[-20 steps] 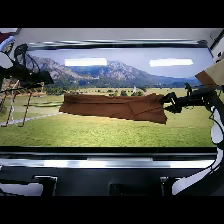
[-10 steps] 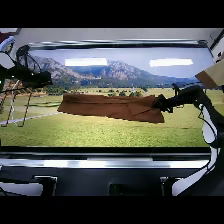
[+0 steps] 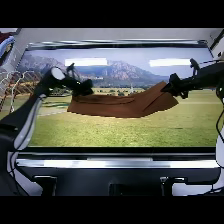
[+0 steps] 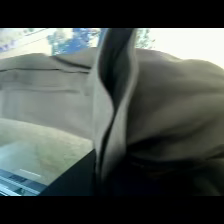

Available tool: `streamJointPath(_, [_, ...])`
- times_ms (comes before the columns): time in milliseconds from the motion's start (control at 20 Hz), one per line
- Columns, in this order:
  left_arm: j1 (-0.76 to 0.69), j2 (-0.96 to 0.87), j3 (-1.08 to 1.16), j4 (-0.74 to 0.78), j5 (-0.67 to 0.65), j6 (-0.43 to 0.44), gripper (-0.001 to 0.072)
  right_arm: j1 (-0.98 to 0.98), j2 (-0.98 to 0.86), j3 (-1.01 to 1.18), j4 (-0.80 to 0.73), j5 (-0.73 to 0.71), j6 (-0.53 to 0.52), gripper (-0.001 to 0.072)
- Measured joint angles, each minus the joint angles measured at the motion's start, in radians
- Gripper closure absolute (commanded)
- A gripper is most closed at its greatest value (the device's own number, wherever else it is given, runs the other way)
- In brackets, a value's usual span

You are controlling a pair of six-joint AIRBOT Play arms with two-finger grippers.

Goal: Fold the clothes and pants, and hang the long-sleeved shirts on hangers.

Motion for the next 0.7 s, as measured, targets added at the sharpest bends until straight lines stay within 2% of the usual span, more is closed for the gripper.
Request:
streamJointPath(350, [-0.306, -0.114, 0.0, -0.231, 0.293, -0.124, 0.069, 0.0, 0.132, 0.026, -0.014, -0.038, 0.102, 0.0686])
streamJointPath(500, [-0.389, -0.148, 0.0, -0.285, 0.369, -0.182, 0.069, 0.0, 0.151, 0.027, -0.015, -0.04, 0.117, 0.0686])
streamJointPath(700, [-0.449, -0.193, 0.0, -0.406, 0.447, -0.206, 0.069, 0.0, 0.159, 0.028, -0.005, -0.006, 0.125, 0.0686])
